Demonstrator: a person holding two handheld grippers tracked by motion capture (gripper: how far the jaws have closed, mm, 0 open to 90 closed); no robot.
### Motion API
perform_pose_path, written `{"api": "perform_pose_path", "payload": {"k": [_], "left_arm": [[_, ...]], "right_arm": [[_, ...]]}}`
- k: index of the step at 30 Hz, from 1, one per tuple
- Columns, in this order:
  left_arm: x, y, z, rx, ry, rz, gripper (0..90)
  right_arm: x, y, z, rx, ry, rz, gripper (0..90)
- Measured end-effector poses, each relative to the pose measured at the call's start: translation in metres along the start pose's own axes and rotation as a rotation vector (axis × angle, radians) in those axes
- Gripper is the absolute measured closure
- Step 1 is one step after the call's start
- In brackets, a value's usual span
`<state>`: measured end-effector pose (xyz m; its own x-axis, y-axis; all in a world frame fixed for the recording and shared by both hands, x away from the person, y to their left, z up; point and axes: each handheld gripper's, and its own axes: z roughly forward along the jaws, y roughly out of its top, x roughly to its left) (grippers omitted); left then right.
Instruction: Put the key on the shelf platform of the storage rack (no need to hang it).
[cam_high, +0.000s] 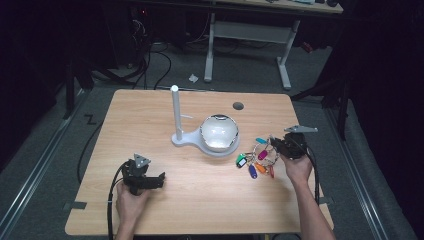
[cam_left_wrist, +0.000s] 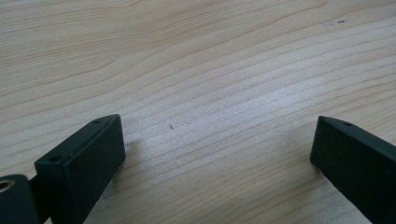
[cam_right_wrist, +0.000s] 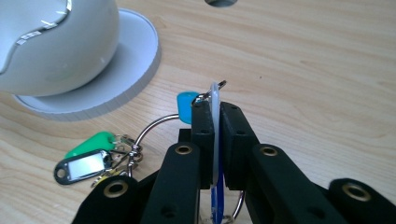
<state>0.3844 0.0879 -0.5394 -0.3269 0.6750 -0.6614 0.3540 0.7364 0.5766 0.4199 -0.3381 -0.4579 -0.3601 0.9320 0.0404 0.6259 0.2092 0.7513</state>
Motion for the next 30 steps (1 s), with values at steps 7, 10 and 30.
{"api": "perform_pose_path", "payload": {"k": [7, 10, 30], "left_arm": [[0.0, 0.0, 0.0, -0.002, 0.001, -0.002, 3.9], [0.0, 0.0, 0.0, -0.002, 0.001, -0.003, 3.9], [0.0, 0.0, 0.0, -0.002, 0.002, -0.004, 3.9]], "right_arm": [[0.006, 0.017, -0.028, -0.055, 0.024, -0.049, 85.7], [0.008, 0.021, -0.037, -0.079, 0.037, -0.051, 85.7], [0.027, 0.053, -0.08, -0.178, 0.104, -0.082, 85.7]]}}
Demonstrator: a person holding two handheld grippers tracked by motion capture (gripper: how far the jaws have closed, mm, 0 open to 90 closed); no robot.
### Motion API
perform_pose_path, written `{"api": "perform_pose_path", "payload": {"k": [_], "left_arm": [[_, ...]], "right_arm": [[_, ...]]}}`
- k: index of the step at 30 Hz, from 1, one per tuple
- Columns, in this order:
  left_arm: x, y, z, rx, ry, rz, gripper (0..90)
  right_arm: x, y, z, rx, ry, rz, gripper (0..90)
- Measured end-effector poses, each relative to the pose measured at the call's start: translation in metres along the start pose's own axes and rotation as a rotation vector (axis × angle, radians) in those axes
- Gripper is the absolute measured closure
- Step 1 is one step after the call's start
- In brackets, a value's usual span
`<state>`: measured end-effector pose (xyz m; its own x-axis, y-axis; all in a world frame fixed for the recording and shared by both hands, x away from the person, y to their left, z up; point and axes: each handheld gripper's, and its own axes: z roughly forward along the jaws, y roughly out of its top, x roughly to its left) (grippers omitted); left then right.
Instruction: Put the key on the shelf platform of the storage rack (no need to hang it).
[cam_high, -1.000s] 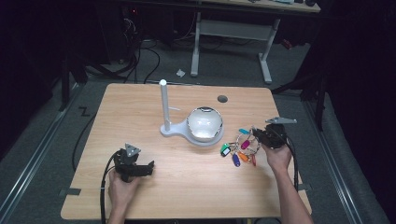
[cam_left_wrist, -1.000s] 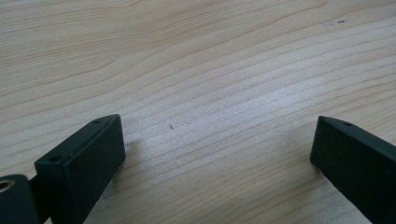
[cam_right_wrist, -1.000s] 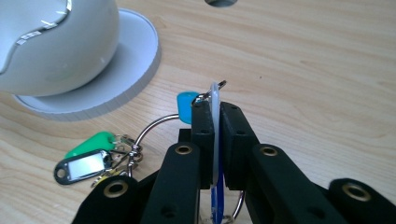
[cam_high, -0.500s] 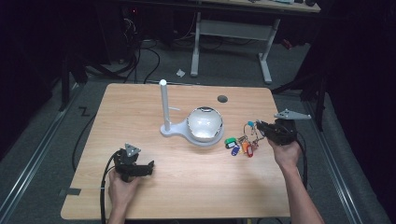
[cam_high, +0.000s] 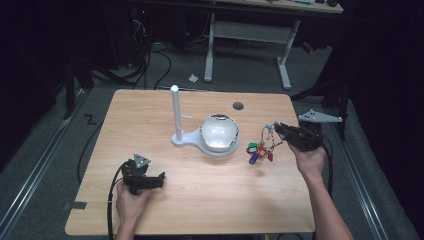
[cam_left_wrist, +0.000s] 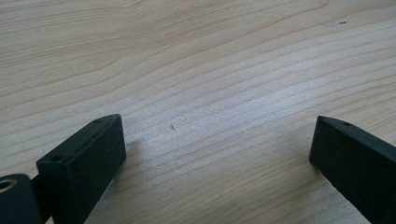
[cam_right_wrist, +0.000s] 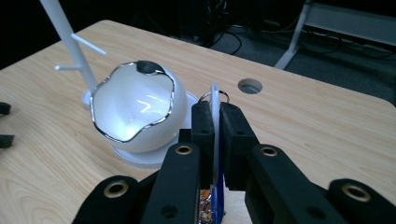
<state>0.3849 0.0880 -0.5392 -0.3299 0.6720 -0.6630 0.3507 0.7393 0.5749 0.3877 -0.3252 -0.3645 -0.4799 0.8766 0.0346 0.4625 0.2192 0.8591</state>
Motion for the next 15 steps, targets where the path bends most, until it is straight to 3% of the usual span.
{"api": "perform_pose_path", "payload": {"k": [15], "left_arm": [[0.0, 0.0, 0.0, -0.002, 0.001, 0.001, 4.1]], "right_arm": [[0.021, 0.03, -0.017, -0.062, 0.088, -0.033, 85.7]]}}
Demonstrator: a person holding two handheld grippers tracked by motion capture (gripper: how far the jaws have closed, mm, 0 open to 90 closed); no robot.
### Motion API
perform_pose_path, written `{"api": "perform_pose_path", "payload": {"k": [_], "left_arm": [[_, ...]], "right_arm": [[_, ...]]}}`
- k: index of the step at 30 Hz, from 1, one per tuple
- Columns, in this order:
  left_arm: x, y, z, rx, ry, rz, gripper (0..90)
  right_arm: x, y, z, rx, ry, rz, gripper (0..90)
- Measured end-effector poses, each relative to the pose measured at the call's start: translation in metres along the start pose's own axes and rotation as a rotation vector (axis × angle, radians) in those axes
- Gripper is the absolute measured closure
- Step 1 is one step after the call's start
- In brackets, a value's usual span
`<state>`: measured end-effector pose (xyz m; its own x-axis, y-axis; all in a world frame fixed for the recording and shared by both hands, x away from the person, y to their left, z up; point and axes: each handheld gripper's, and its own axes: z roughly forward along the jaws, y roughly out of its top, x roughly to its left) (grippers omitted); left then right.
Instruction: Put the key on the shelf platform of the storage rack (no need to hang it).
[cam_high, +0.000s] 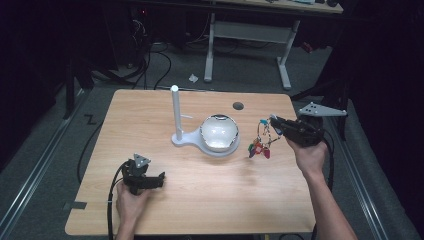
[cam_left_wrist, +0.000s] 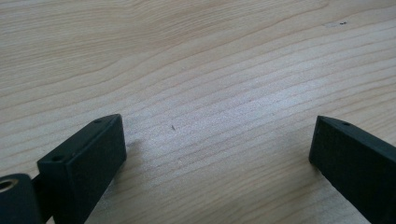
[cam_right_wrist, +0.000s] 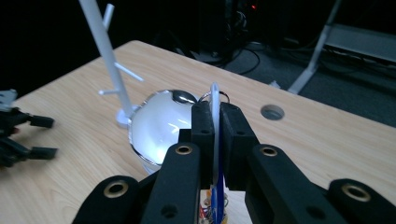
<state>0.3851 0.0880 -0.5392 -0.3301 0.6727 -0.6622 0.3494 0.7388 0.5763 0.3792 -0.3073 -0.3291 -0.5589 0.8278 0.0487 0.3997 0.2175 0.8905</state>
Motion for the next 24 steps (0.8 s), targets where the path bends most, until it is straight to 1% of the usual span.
{"api": "perform_pose_path", "payload": {"k": [6, 12, 19, 24], "left_arm": [[0.0, 0.0, 0.0, -0.001, 0.001, -0.002, 4.3], [0.0, 0.0, 0.0, 0.0, 0.001, -0.004, 4.3], [0.0, 0.0, 0.0, 0.0, 0.0, -0.003, 4.5], [0.0, 0.0, 0.0, -0.001, 0.001, -0.004, 4.6]], "right_arm": [[0.013, 0.018, -0.004, -0.024, 0.046, -0.027, 85.7], [0.022, 0.03, -0.002, -0.043, 0.099, -0.032, 85.7], [0.034, 0.048, -0.001, -0.058, 0.137, -0.056, 85.7], [0.043, 0.062, 0.003, -0.052, 0.15, -0.079, 85.7]]}}
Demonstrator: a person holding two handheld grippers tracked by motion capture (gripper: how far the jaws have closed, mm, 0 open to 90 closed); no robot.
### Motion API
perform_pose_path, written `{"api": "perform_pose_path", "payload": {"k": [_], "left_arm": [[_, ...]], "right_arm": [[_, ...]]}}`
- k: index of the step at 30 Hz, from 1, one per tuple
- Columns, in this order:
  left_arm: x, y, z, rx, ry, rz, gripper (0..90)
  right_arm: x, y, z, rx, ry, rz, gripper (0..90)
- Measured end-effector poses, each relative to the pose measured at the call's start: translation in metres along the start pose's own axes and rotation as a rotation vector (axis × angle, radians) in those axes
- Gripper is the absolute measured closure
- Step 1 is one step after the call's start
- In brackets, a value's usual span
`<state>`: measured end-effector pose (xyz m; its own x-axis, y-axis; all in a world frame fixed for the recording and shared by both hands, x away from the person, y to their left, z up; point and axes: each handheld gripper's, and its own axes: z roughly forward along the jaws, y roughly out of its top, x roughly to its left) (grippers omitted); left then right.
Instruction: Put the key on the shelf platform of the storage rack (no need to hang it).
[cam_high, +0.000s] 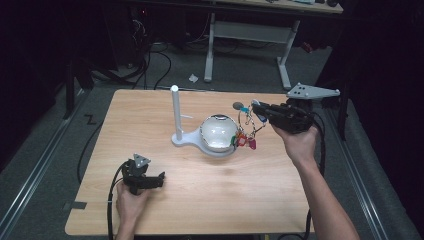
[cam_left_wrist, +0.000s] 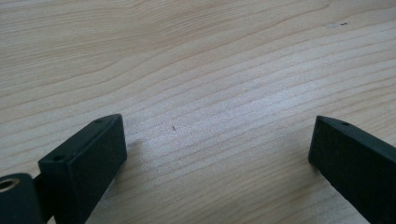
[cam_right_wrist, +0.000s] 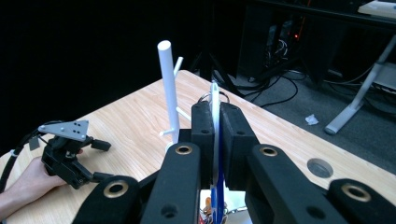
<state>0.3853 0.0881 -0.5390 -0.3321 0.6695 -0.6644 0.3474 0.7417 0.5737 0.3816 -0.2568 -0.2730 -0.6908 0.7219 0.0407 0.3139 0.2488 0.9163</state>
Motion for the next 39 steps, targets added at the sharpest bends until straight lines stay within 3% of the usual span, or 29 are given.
{"api": "perform_pose_path", "payload": {"k": [8, 17, 28, 31, 39], "left_arm": [[0.0, 0.0, 0.0, -0.002, 0.002, -0.003, 4.7], [0.0, 0.0, 0.0, 0.0, 0.0, -0.001, 4.8], [0.001, 0.001, 0.0, -0.005, -0.001, 0.008, 4.9], [-0.001, 0.0, 0.0, 0.001, 0.004, -0.012, 4.8], [0.0, 0.0, 0.0, 0.0, 0.003, -0.008, 4.9]], "right_arm": [[0.007, 0.018, 0.012, -0.006, 0.016, -0.028, 85.7], [0.005, 0.023, 0.037, 0.001, 0.005, -0.022, 85.6], [-0.004, 0.011, 0.066, 0.034, -0.021, 0.007, 85.6], [-0.006, 0.008, 0.072, 0.045, -0.022, 0.013, 85.6], [-0.01, -0.004, 0.089, 0.077, -0.022, 0.029, 85.5]]}}
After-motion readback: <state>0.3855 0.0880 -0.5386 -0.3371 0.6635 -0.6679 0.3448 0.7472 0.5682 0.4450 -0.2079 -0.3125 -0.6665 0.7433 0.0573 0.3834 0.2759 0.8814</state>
